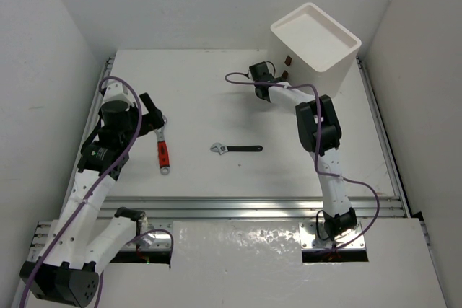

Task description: Sort the tools into containers

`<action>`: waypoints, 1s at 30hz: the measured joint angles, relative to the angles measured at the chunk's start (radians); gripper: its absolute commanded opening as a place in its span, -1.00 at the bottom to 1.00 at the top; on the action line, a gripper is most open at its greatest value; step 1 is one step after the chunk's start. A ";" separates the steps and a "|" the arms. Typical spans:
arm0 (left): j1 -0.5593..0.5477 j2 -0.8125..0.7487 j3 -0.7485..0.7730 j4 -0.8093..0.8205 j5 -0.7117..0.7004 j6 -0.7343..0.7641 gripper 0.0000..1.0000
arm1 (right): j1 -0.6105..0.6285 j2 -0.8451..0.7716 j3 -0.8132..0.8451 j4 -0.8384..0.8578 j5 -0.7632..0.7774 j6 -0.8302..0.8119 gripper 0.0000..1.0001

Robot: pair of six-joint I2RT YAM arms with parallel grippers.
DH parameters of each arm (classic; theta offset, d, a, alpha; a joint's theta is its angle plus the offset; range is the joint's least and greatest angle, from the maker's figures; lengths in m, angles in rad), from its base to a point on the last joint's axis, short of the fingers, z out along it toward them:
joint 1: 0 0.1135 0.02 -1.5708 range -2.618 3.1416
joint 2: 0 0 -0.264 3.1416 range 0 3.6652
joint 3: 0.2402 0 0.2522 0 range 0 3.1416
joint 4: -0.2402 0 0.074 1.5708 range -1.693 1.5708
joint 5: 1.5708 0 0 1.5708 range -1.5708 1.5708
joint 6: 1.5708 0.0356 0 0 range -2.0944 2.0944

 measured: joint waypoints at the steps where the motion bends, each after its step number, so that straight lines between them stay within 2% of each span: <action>1: 0.000 0.000 0.000 0.000 0.000 0.000 1.00 | 0.000 0.000 0.000 0.000 0.000 0.001 -0.85; 4: 0.000 0.000 0.000 0.000 0.000 0.000 1.00 | 0.000 0.000 0.006 -0.017 -0.004 0.011 -0.78; 5: 0.000 0.000 0.000 0.000 0.000 0.000 1.00 | 0.000 0.000 0.011 -0.028 -0.013 0.019 -0.55; 7: 0.000 0.000 0.000 0.000 0.000 0.000 1.00 | 0.008 -0.007 0.019 -0.053 -0.050 0.050 -0.36; 8: 0.000 0.000 0.000 0.000 0.000 0.000 0.99 | 0.011 -0.017 0.019 -0.072 -0.077 0.068 -0.18; 10: 0.000 0.000 0.000 0.000 -0.001 0.000 1.00 | 0.029 -0.050 0.017 -0.107 -0.134 0.103 -0.03; 12: 0.000 0.000 0.000 0.000 -0.004 0.000 1.00 | 0.065 -0.112 0.002 -0.126 -0.195 0.140 0.25; 14: 0.000 0.000 0.000 0.000 -0.009 0.000 0.99 | 0.116 -0.196 -0.014 -0.134 -0.274 0.164 0.44; 15: 0.000 0.001 0.000 0.000 -0.013 0.000 1.00 | 0.146 -0.245 -0.022 -0.137 -0.336 0.175 0.61; 16: 0.000 0.001 0.000 0.000 -0.016 0.000 1.00 | 0.173 -0.301 -0.035 -0.134 -0.414 0.184 0.66; 20: 0.000 0.001 0.000 0.000 -0.027 0.000 1.00 | 0.253 -0.491 -0.134 -0.122 -0.746 0.160 0.68; 22: 0.000 0.001 0.000 0.000 -0.031 0.000 1.00 | 0.262 -0.539 -0.192 -0.127 -0.857 0.135 0.65; 26: 0.000 0.001 0.000 0.000 -0.032 0.000 1.00 | 0.264 -0.502 -0.274 -0.167 -0.947 0.082 0.56; 30: 0.000 0.001 0.000 0.000 -0.031 0.000 1.00 | 0.266 -0.400 -0.318 -0.224 -0.978 0.053 0.57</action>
